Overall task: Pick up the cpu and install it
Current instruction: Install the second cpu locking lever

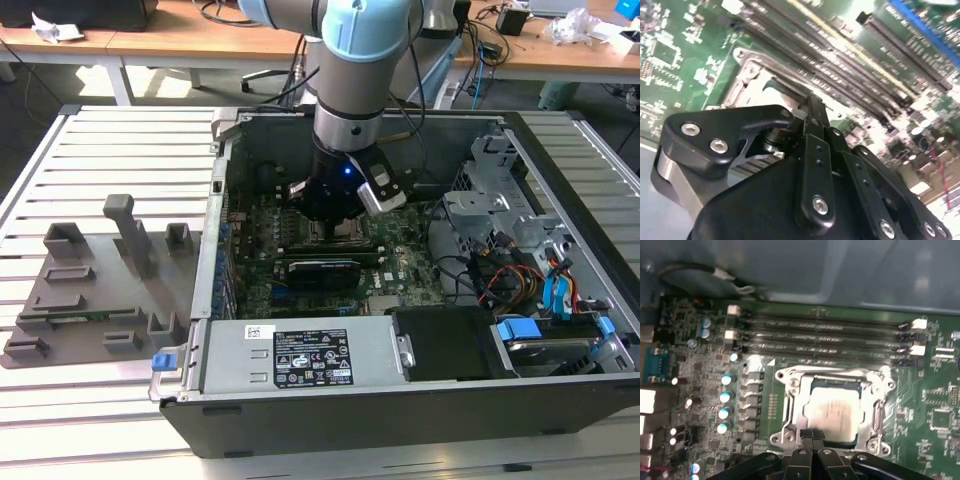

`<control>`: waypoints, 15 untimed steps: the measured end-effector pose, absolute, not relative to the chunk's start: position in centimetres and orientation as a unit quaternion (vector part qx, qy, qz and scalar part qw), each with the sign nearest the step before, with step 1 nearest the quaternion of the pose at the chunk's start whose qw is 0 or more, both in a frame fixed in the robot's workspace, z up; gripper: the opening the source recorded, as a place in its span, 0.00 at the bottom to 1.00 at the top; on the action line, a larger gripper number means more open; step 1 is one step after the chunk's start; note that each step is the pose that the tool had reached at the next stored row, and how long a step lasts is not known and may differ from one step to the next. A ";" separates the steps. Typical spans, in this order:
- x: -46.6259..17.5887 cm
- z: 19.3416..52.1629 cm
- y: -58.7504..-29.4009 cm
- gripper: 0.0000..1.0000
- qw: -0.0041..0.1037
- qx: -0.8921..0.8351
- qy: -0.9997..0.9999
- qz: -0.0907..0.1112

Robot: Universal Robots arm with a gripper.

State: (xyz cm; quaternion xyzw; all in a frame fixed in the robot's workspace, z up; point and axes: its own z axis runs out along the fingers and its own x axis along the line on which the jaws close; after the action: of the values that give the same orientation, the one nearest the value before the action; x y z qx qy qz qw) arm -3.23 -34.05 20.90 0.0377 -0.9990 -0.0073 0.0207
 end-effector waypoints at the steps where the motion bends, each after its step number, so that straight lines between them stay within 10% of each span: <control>1: -3.1 20.9 -33.9 0.11 0.021 0.037 -0.999 -0.003; 15: -2.0 24.9 -32.3 0.11 0.026 0.036 -0.998 0.049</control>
State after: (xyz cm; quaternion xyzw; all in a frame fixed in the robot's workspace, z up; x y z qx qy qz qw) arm -1.96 -32.32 24.87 0.0364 -0.9978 0.0487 0.0260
